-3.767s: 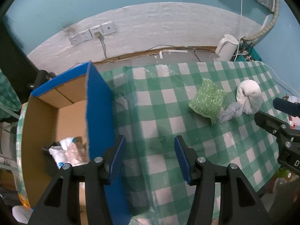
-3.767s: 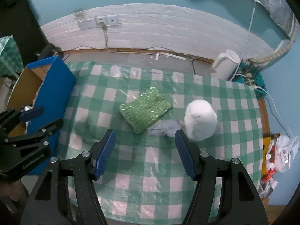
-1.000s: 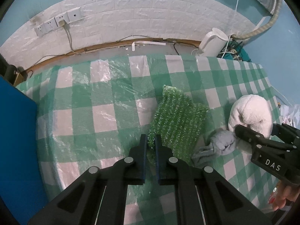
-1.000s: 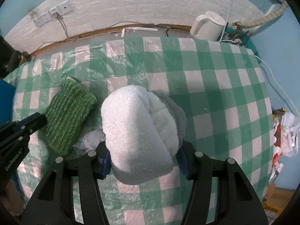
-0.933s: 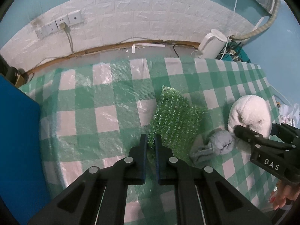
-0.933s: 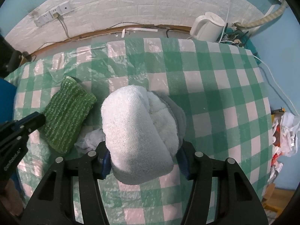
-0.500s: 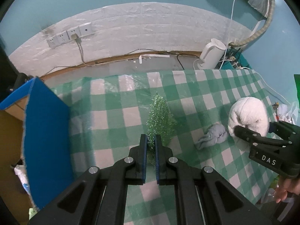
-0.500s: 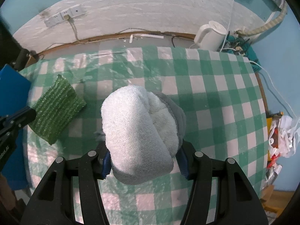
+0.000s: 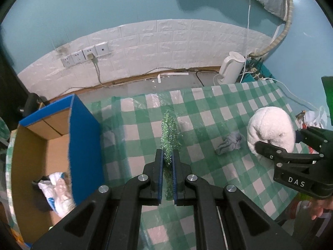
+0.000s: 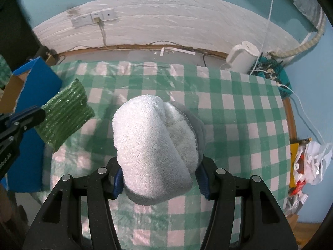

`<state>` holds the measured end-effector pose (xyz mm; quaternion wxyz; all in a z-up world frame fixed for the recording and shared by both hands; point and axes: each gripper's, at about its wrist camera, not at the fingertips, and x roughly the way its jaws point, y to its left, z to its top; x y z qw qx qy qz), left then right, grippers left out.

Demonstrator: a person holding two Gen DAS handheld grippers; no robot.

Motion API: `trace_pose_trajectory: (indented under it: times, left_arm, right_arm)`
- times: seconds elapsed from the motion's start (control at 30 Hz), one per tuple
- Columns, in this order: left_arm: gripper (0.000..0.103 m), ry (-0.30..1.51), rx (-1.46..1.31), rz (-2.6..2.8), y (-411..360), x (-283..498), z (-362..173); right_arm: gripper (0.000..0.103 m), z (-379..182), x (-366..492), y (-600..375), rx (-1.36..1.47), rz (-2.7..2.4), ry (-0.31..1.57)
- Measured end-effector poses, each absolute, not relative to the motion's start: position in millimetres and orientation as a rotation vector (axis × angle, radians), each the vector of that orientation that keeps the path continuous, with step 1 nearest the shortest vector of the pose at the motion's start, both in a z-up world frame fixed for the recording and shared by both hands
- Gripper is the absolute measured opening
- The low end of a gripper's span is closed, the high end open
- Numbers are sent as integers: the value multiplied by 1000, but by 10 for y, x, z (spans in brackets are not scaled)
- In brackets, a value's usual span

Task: Organize soft objects
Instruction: 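Carry the white ball and green mesh pad with both tools over the box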

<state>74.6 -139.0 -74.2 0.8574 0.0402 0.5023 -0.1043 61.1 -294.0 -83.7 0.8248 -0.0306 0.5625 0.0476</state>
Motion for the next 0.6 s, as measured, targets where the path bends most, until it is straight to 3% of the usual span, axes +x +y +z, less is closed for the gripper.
trace_pose_trajectory:
  times: [0.6]
  left_arm:
    - [7,981,164,-165,-1151,347,-418]
  right_arm:
    - [57,-419,325,-2551,-136,183,1122]
